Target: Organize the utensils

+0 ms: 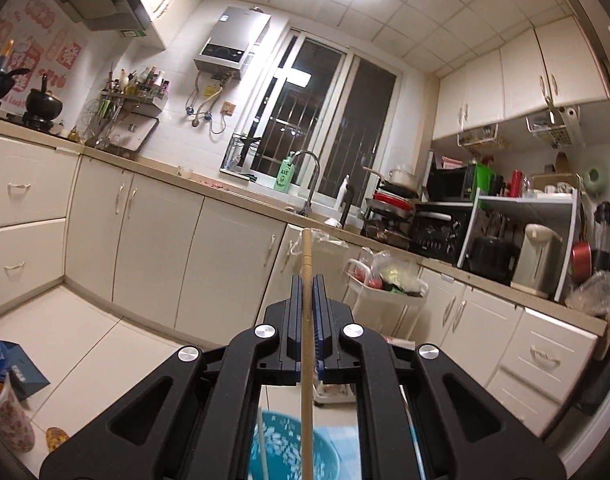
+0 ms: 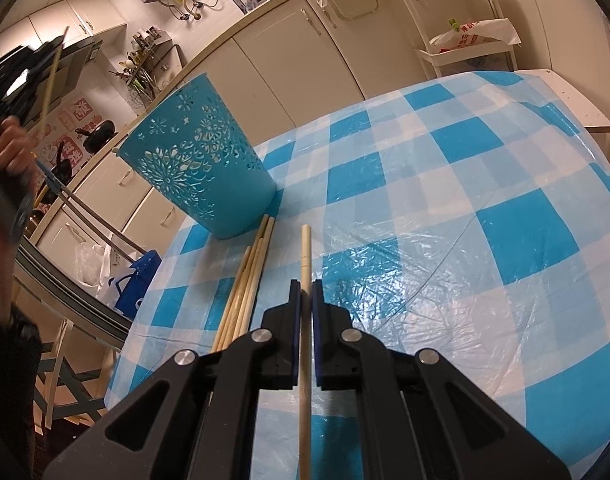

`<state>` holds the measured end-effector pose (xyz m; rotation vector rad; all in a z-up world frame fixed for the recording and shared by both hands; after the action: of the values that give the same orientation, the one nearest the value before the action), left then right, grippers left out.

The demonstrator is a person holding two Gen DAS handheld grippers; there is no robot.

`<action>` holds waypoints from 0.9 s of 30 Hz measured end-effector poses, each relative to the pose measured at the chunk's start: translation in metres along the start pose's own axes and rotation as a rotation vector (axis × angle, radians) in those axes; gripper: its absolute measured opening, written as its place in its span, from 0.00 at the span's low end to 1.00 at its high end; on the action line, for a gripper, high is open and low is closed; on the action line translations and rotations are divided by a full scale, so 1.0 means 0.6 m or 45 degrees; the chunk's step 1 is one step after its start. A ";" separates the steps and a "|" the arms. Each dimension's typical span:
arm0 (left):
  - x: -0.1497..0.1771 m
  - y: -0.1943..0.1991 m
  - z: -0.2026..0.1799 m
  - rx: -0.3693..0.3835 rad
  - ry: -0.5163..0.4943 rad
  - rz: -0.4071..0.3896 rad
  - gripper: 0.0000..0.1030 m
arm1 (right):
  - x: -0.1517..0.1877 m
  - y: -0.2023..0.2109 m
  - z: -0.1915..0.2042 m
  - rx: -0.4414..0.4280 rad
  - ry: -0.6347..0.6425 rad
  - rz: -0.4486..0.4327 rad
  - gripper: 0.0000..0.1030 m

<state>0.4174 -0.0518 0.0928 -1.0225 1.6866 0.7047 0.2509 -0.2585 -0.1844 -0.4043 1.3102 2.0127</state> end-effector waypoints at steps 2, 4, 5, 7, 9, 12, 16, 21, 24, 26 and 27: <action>0.005 -0.022 0.009 -0.010 0.015 -0.013 0.05 | 0.000 0.000 -0.001 -0.003 -0.004 -0.001 0.06; 0.013 -0.037 0.016 -0.018 0.027 -0.017 0.05 | 0.000 0.000 -0.002 -0.008 -0.011 0.000 0.06; 0.019 -0.044 0.019 -0.023 0.032 -0.019 0.05 | 0.000 0.000 -0.002 -0.010 -0.013 0.001 0.06; 0.030 -0.061 0.032 -0.038 0.046 -0.019 0.05 | -0.001 -0.001 -0.004 -0.016 -0.020 0.003 0.06; 0.043 -0.076 0.043 -0.060 0.063 -0.018 0.05 | -0.001 0.000 -0.004 -0.021 -0.025 0.004 0.06; 0.062 -0.092 0.055 -0.088 0.070 -0.003 0.05 | -0.001 0.000 -0.005 -0.030 -0.034 0.005 0.06; 0.084 -0.099 0.056 -0.110 0.043 0.031 0.05 | -0.002 0.000 -0.009 -0.040 -0.050 0.008 0.06; 0.117 -0.100 0.050 -0.134 -0.011 0.096 0.05 | -0.002 0.000 -0.009 -0.045 -0.058 0.008 0.06; 0.140 -0.099 0.050 -0.142 -0.032 0.148 0.05 | -0.002 0.000 -0.010 -0.046 -0.061 0.010 0.06; 0.153 -0.099 0.050 -0.149 -0.048 0.185 0.05 | -0.002 0.000 -0.010 -0.048 -0.064 0.012 0.06; 0.162 -0.099 0.051 -0.157 -0.065 0.222 0.05 | -0.002 0.000 -0.010 -0.048 -0.065 0.012 0.06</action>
<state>0.4699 -0.0833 -0.0080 -0.9413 1.7192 0.9507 0.2510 -0.2646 -0.1863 -0.3629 1.2469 2.0449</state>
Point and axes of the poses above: each gripper's, at about its wrist camera, not at the fingertips, and y roughly against the way its jaws point, z to its left, x to its underside, the point moved 6 cm from there along -y, roughly the way its jaws point, and after that the axes turned 6 degrees about x, right-handed, at the moved point
